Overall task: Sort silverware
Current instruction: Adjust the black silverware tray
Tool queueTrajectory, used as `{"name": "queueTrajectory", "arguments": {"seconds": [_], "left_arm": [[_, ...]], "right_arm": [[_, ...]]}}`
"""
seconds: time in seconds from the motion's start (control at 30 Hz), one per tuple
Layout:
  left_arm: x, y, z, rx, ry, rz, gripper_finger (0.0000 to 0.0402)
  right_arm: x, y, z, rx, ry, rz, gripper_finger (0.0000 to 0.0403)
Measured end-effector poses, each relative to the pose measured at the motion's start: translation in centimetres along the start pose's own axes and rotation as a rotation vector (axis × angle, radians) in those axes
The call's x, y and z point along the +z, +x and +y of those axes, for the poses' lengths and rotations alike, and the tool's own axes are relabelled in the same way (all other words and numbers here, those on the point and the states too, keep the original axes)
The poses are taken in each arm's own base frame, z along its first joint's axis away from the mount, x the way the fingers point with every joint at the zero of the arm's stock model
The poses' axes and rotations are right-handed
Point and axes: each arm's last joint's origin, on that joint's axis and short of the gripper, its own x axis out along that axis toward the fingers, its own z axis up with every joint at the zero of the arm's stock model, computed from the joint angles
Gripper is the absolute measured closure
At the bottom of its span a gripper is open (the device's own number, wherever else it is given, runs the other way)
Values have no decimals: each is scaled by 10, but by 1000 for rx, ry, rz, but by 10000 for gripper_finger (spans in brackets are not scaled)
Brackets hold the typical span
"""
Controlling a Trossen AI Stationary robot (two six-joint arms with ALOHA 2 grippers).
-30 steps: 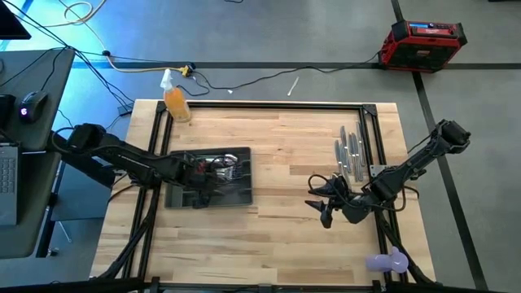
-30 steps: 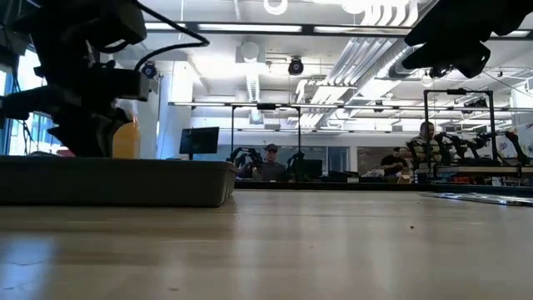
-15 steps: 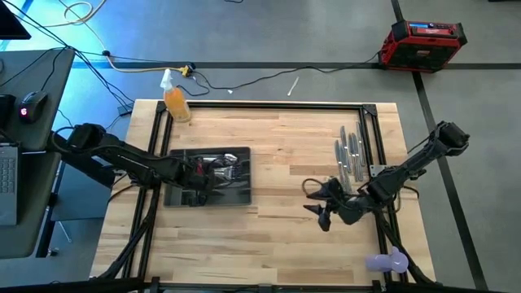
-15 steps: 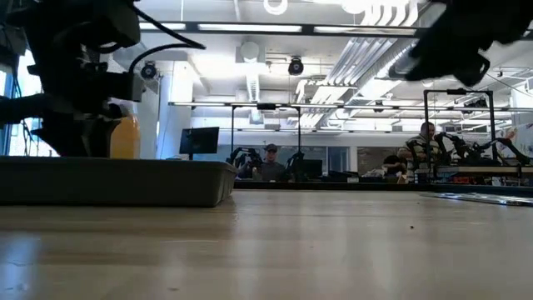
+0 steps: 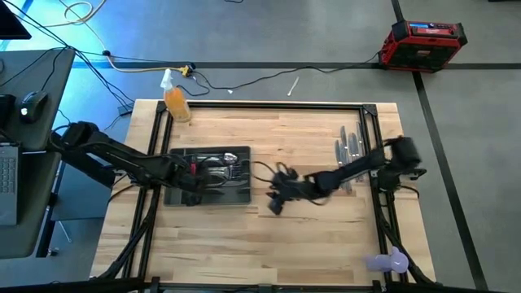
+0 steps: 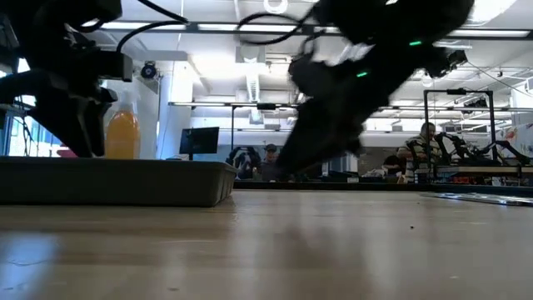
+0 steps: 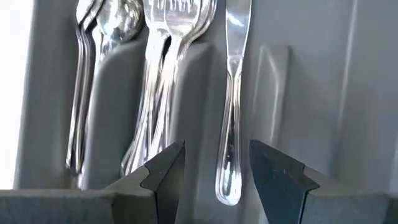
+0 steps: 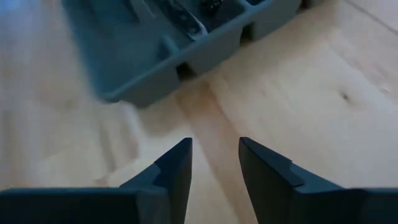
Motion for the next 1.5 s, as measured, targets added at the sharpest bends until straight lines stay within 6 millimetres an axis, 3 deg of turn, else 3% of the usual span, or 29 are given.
{"name": "queueTrajectory", "arguments": {"seconds": [0.23, 0.37, 0.53, 1.0, 1.5], "left_arm": [[-3, -8, 2, 55, -39, -55, 241], [-2, -7, 4, 93, -48, -68, 241], [-4, -4, 5, 21, -104, -15, 241], [-5, 2, -5, -122, -278, 97, 274], [-6, 8, -35, -197, -301, 111, 282]], "right_arm": [[36, 41, 1, -179, -60, 98, 304], [59, 48, -14, -255, -70, 90, 315], [81, 52, -27, -213, -54, 57, 319], [76, 49, -4, -67, -145, 57, 319], [81, 50, -4, -51, -150, 19, 319]]}}
